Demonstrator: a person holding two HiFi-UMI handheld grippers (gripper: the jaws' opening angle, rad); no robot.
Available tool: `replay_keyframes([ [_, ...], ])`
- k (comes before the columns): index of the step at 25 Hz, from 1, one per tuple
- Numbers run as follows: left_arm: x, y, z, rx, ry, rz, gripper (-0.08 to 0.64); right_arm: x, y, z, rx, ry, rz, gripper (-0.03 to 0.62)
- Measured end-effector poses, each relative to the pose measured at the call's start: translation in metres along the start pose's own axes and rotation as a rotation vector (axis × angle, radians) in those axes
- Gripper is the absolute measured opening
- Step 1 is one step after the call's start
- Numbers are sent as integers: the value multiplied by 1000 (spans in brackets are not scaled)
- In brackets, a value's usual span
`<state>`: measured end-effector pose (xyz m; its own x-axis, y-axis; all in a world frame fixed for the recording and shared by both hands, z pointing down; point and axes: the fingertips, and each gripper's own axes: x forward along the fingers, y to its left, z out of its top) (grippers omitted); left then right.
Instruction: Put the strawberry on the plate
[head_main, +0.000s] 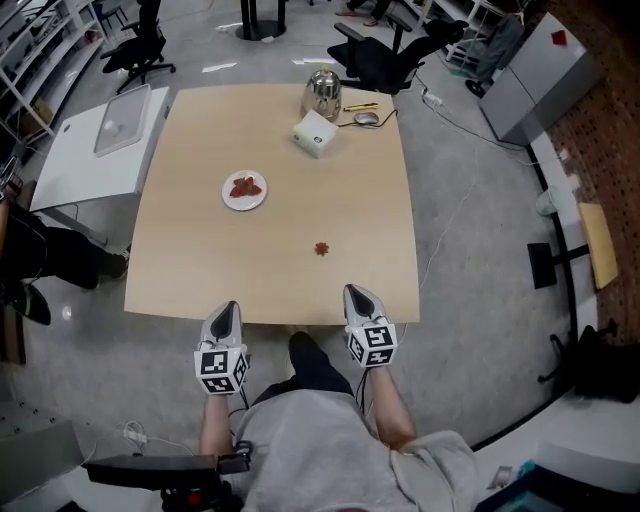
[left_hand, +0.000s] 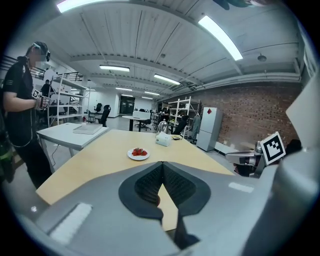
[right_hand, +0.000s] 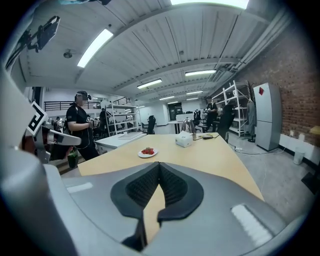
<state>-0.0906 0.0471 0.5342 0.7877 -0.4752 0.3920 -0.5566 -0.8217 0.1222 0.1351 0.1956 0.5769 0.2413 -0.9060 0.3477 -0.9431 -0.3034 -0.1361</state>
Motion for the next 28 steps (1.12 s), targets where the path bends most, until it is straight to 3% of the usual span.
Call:
replay_keyframes([
  [20, 35, 35, -30, -44, 130, 71, 20, 95, -18, -46, -38, 171, 34, 8],
  [28, 41, 48, -36, -78, 155, 100, 20, 131, -22, -70, -33, 247, 50, 50],
])
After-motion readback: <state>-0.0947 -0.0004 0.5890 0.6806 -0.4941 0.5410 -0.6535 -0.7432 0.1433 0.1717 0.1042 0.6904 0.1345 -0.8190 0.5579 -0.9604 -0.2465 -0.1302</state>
